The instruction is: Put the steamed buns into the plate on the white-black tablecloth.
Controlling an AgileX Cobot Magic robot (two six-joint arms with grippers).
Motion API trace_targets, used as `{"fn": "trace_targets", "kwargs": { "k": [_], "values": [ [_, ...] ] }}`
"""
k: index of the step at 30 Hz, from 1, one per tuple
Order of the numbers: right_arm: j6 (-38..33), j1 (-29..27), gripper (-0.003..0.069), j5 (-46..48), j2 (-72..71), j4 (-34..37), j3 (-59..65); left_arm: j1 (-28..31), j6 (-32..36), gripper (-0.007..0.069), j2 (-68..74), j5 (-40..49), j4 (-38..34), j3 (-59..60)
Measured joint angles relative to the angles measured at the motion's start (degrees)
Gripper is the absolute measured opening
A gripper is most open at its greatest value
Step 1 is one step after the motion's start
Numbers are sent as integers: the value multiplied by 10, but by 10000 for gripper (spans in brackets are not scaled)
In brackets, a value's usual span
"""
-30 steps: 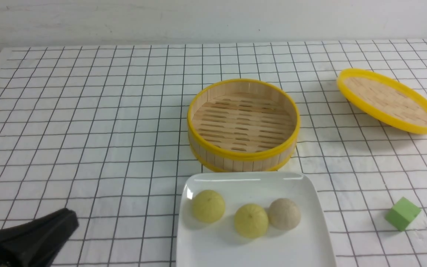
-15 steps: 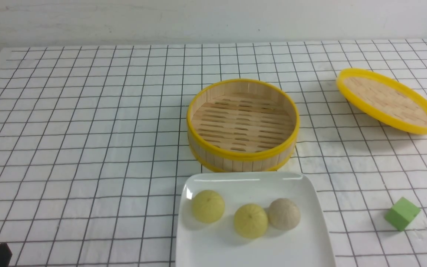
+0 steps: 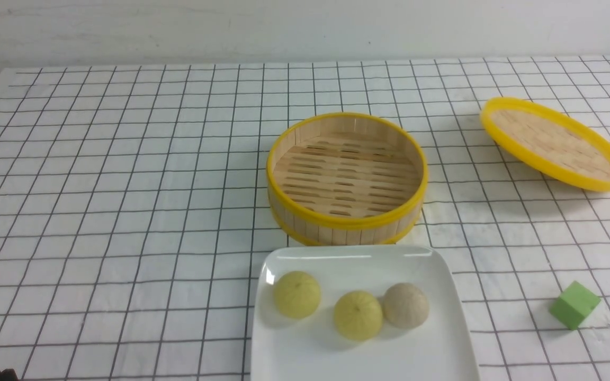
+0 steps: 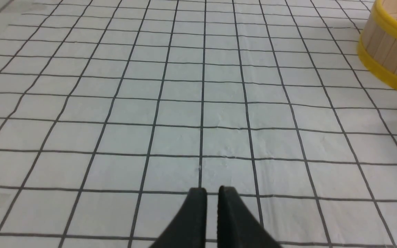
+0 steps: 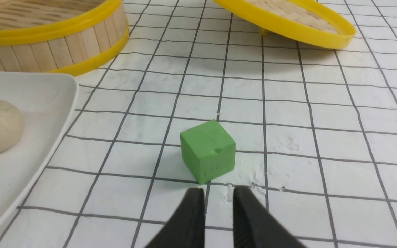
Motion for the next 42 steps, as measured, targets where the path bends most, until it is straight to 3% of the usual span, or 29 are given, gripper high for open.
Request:
{"fn": "trace_targets", "kwargs": {
  "k": [42],
  "values": [
    [0,0,199,0,0,0,0,0,0,94,0,4,18,-1]
  ]
}}
